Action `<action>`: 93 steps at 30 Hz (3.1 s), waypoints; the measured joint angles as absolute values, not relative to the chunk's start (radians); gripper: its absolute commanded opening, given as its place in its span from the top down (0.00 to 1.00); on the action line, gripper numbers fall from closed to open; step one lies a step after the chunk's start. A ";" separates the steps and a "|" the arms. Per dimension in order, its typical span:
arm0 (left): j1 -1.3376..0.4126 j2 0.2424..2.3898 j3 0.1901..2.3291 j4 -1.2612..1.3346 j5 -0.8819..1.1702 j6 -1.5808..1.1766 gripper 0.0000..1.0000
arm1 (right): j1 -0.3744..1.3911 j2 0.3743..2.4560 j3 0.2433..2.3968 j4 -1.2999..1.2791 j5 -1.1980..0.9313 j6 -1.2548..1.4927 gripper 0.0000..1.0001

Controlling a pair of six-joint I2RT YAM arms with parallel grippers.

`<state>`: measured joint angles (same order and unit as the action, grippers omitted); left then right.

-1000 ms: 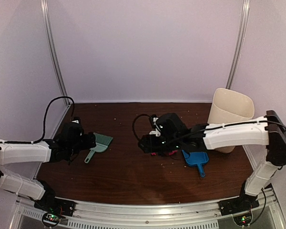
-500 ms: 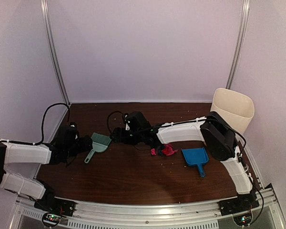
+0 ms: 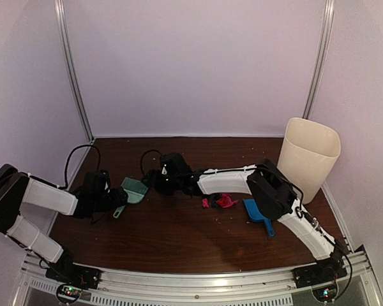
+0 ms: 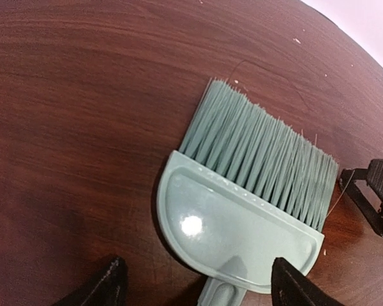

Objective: Sweep away the paper scraps from the table

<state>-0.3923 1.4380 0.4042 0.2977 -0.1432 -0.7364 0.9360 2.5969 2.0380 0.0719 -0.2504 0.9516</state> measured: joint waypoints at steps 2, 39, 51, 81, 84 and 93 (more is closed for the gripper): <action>-0.392 1.454 0.406 0.319 -0.128 -0.728 0.23 | 0.936 2.617 2.068 0.073 -0.262 0.974 0.31; -0.398 1.429 0.387 0.471 0.167 -0.632 0.17 | 0.925 2.440 1.671 0.268 -0.311 1.009 1.00; -0.440 1.095 0.273 0.532 0.244 -0.624 0.13 | 0.939 2.034 1.338 0.387 -0.244 0.965 1.00; -0.565 0.751 0.160 0.918 0.540 -1.031 0.27 | 1.127 1.610 1.132 0.590 0.031 0.831 1.00; -0.565 0.730 0.152 0.955 0.562 -1.069 0.31 | 1.144 1.617 1.132 0.618 0.035 0.819 1.00; -0.565 0.664 0.110 0.995 0.572 -1.154 0.36 | 1.189 1.647 1.132 0.712 0.065 0.784 1.00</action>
